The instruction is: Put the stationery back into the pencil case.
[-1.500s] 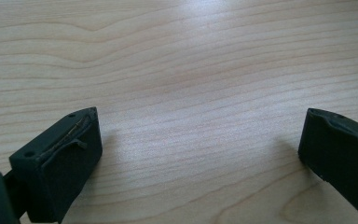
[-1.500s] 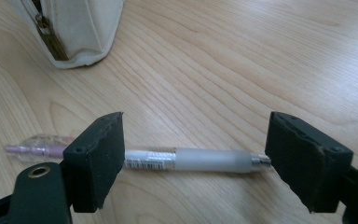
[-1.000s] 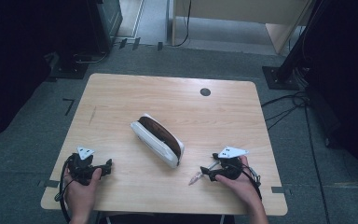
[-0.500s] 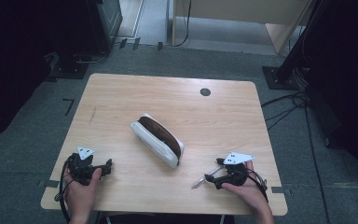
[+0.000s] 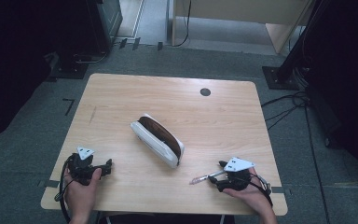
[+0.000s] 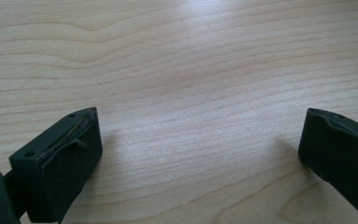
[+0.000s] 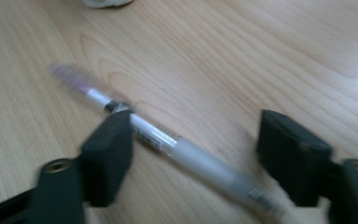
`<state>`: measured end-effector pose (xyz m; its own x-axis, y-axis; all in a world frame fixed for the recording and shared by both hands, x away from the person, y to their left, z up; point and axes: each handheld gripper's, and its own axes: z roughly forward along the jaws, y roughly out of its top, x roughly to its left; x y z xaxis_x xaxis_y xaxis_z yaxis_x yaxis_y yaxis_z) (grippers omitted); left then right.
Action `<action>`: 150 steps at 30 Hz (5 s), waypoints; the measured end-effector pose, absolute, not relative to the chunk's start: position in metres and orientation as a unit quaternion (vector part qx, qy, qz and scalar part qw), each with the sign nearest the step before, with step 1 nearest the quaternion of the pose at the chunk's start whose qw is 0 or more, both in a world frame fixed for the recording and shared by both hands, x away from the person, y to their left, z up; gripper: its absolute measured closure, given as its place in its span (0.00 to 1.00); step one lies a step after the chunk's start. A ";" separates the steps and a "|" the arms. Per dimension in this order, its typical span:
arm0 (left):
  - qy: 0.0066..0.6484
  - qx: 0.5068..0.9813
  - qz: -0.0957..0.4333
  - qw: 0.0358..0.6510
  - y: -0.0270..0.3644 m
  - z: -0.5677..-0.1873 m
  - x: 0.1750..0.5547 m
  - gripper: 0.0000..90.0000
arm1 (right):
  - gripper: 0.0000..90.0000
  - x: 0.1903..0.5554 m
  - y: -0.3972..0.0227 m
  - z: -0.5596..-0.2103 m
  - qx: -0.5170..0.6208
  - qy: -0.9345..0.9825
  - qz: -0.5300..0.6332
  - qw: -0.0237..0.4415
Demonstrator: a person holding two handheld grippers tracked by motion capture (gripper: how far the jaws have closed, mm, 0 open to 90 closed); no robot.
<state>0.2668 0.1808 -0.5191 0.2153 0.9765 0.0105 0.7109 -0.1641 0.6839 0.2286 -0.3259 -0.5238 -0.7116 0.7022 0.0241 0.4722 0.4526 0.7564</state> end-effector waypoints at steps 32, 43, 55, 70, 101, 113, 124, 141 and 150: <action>0.581 0.726 0.234 0.284 0.181 -0.519 0.267 0.00 | 0.89 0.202 -0.333 -0.523 0.419 0.802 0.389 0.175; 0.581 0.726 0.234 0.283 0.181 -0.519 0.267 0.00 | 0.90 0.204 -0.327 -0.518 0.446 0.773 0.411 0.184; 0.581 0.726 0.234 0.283 0.181 -0.519 0.267 0.00 | 0.90 0.213 -0.306 -0.475 0.436 0.756 0.452 0.185; 0.581 0.726 0.234 0.284 0.181 -0.519 0.267 0.00 | 0.90 0.223 -0.277 -0.439 0.418 0.746 0.483 0.188; 0.581 0.726 0.234 0.284 0.181 -0.519 0.267 0.00 | 0.90 0.263 -0.192 -0.422 0.388 0.751 0.511 0.154; 0.581 0.727 0.234 0.283 0.181 -0.519 0.267 0.00 | 0.90 0.276 -0.184 -0.418 0.383 0.757 0.510 0.146; 0.581 0.726 0.234 0.284 0.181 -0.519 0.267 0.00 | 0.90 0.278 -0.184 -0.417 0.381 0.757 0.510 0.149; 0.581 0.726 0.234 0.284 0.181 -0.519 0.267 0.00 | 1.00 0.280 -0.187 -0.416 0.388 0.750 0.514 0.152; 0.580 0.727 0.234 0.283 0.181 -0.519 0.267 0.00 | 1.00 0.257 -0.206 -0.427 0.399 0.748 0.507 0.155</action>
<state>0.2669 0.1810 -0.5190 0.2167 0.9762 0.0108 0.7111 -0.1654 0.6834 0.2569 -0.2057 -0.4274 -0.6330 0.7545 0.1730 0.4399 0.1667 0.8824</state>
